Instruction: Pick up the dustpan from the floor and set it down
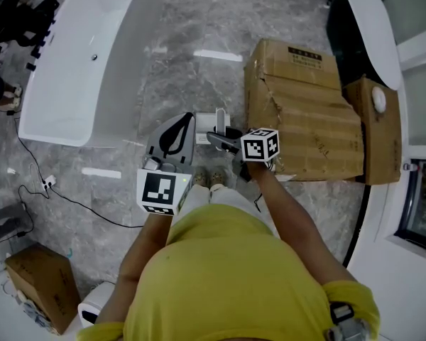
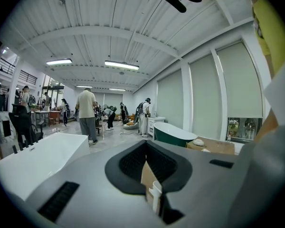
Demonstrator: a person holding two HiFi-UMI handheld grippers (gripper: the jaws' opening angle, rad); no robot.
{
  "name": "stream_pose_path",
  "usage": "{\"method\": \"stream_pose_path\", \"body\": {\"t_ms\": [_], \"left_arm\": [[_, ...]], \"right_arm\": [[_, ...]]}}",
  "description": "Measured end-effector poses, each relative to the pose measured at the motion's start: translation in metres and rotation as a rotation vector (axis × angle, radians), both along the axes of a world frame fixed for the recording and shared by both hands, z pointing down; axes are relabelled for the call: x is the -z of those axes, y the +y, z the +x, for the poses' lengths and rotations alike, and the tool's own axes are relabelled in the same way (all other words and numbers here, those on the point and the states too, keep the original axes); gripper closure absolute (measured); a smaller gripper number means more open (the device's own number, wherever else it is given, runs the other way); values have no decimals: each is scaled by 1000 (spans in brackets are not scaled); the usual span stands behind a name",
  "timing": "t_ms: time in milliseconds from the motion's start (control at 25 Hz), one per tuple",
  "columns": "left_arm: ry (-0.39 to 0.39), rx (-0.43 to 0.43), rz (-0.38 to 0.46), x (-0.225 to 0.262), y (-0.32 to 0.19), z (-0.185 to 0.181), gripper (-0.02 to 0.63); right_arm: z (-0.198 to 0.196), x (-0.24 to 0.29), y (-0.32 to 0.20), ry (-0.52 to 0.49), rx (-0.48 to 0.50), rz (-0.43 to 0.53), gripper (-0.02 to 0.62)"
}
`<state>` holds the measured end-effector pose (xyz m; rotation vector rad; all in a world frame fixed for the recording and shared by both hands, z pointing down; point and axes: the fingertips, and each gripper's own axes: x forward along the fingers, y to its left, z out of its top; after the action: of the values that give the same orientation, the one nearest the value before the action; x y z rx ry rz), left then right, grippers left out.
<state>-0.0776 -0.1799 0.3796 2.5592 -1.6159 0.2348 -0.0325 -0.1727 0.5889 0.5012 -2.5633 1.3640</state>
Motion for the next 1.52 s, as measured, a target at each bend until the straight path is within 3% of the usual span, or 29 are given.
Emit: {"method": "stream_pose_path", "body": {"t_ms": [360, 520, 600, 680, 800, 1000, 1040, 1120, 1280, 1520], "left_arm": [[-5, -3, -11, -1, -1, 0, 606], [-1, -7, -15, -5, -1, 4, 606], [2, -8, -16, -6, -2, 4, 606], [6, -14, -22, -7, -2, 5, 606], [6, -27, -46, -11, 0, 9, 606], [4, -36, -59, -14, 0, 14, 606], [4, -38, -57, -14, 0, 16, 606], [4, -43, -49, -10, -3, 18, 606], [5, -52, -5, 4, -6, 21, 606], [-29, -36, 104, 42, -16, 17, 606]], "right_arm": [[-1, -33, 6, 70, 18, -35, 396], [8, -43, 16, 176, 17, -57, 377], [12, -49, 24, 248, 38, -111, 339], [17, -52, 31, 307, 47, -171, 248], [33, -42, 29, 348, -18, -174, 232], [66, -4, 9, 369, -156, -30, 278], [72, 5, 2, 376, -184, 12, 306], [85, 31, -14, 402, -246, 127, 422], [99, 96, -45, 447, -368, 380, 556], [101, 200, -64, 470, -483, 712, 584]]}}
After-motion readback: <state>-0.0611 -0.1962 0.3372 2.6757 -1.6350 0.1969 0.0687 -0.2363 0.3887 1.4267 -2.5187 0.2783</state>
